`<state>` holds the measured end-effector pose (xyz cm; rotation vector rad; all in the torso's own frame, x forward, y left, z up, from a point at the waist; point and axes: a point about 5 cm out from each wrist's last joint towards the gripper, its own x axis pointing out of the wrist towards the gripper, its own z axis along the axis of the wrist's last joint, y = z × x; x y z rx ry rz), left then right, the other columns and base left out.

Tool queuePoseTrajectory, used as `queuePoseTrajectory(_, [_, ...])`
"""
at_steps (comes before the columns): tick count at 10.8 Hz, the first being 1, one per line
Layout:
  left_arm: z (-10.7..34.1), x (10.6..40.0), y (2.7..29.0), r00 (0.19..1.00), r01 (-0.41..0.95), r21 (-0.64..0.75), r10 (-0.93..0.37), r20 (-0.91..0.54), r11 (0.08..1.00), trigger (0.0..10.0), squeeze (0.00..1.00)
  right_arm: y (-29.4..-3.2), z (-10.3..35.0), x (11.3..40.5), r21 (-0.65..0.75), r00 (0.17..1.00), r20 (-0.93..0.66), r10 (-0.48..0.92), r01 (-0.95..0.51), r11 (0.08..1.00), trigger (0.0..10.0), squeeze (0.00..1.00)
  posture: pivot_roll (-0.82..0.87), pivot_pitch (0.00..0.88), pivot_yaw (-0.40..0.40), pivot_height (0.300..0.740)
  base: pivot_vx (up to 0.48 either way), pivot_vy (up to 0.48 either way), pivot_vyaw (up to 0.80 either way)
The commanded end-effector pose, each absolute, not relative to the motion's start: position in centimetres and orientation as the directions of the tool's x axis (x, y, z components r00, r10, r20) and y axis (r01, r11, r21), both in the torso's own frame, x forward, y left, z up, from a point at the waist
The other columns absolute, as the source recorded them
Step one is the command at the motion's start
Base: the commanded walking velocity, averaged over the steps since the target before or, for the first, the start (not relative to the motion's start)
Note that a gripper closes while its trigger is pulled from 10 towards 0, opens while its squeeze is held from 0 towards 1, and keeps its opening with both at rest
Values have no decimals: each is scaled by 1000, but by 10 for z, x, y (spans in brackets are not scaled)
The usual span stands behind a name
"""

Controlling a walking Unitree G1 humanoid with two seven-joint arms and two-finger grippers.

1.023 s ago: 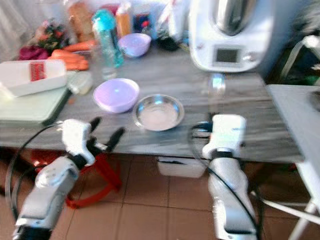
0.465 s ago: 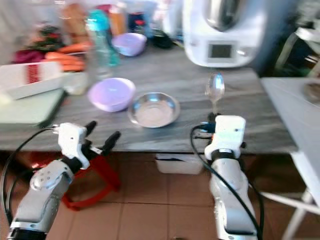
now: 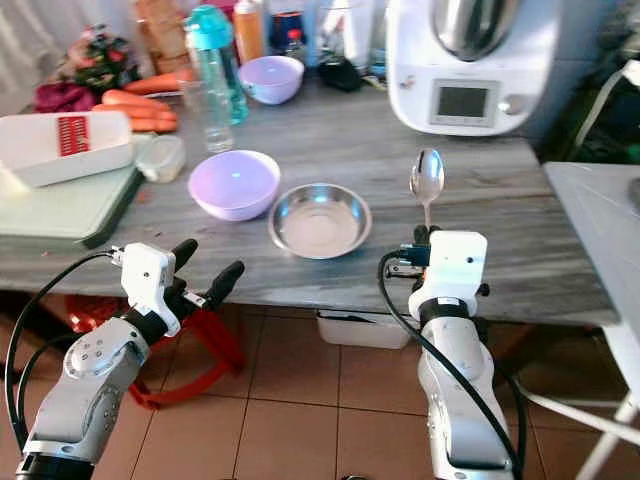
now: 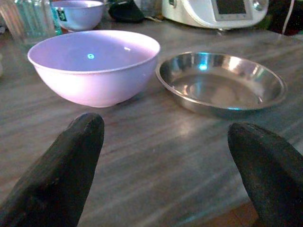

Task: Setting the table

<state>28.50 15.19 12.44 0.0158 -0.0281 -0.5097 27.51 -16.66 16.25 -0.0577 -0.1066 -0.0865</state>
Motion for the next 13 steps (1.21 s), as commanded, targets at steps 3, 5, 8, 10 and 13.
queuePoseTrajectory(3, [126, 281, 145, 838, 542, 84, -545, 23, 836, 10000, 0, -180, 162, 278, -14, 983, 98, -155, 157, 987, 10000, 0, -37, 128, 40, 740, 0, 0, 0])
queuePoseTrajectory(5, [125, 277, 141, 816, 574, 100, -578, 16, 813, 10000, 0, -181, 157, 288, -5, 985, 76, -156, 157, 988, 10000, 0, -28, 140, 44, 740, 0, 0, 0])
queuePoseTrajectory(8, [126, 274, 143, 816, 574, 100, -578, 13, 812, 10000, 0, -183, 156, 299, -1, 985, 69, -156, 156, 988, 10000, 0, -14, 159, 46, 740, 0, 0, 0])
queuePoseTrajectory(10, [125, 272, 141, 804, 591, 98, -594, 6, 801, 10000, 0, -178, 152, 312, 9, 985, 62, -160, 160, 987, 10000, 0, -14, 167, 48, 740, 0, 0, 0])
queuePoseTrajectory(13, [128, 265, 132, 730, 679, 119, -683, -10, 724, 10000, 0, -164, 147, 332, 120, 987, -15, -163, 163, 979, 10000, 0, -4, 178, 49, 740, 0, 0, 0])
